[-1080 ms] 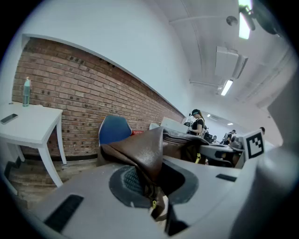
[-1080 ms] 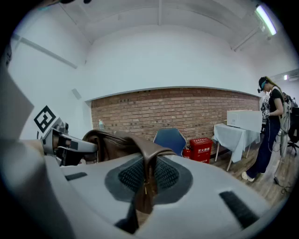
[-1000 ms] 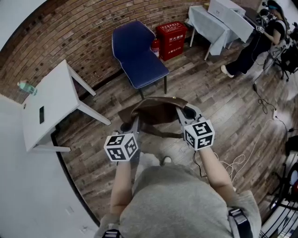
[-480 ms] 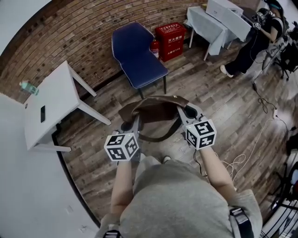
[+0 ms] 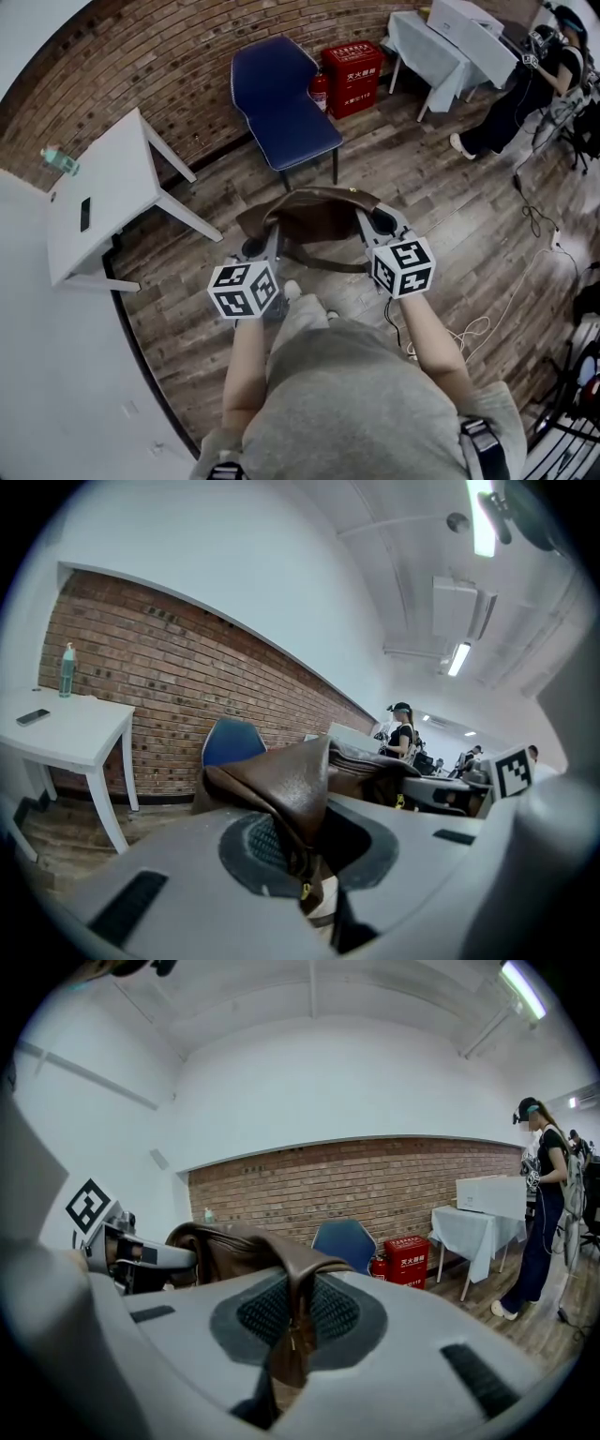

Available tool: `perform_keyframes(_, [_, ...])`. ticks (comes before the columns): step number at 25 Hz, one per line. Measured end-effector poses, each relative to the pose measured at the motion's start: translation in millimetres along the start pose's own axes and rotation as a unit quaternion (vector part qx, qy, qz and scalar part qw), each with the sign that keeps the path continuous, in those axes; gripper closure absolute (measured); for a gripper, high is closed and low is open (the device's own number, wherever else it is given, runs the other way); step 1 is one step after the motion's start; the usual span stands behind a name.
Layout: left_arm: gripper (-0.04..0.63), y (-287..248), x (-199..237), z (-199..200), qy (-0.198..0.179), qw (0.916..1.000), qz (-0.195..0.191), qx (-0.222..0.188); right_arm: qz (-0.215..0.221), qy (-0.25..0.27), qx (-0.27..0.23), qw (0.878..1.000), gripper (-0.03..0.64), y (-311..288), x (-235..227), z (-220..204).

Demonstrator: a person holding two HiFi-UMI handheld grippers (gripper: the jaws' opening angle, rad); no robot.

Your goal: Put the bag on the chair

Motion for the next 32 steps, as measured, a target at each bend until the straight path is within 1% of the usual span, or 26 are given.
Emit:
perform_keyframes(8, [0.571, -22, 12, 4, 0.006, 1.0000, -0.002, 0.004, -0.004, -0.011, 0.010, 1.000, 0.594, -24, -11, 3])
perform_keyframes(17, [0.571, -73, 53, 25, 0.013, 0.9998, -0.011, 0.011, -0.011, -0.011, 0.024, 1.000, 0.594, -84, -26, 12])
perform_keyframes(22, [0.571, -105, 81, 45, 0.022, 0.9995, -0.019, 0.015, -0.020, -0.014, 0.028, 0.999, 0.594, -122, -32, 24])
perform_keyframes(32, [0.571, -170, 157, 103, 0.014, 0.9989, -0.040, 0.022, -0.039, -0.019, 0.027, 0.999, 0.594, -221, -36, 63])
Point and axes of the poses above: the fingertips, and each gripper's own axes: y backward along the fingers, x to its left, z out of its top, the point moved 10 cm from there along y, backward along the fingers, and after that the axes turned 10 degrees about -z, right-handed, at the moved point
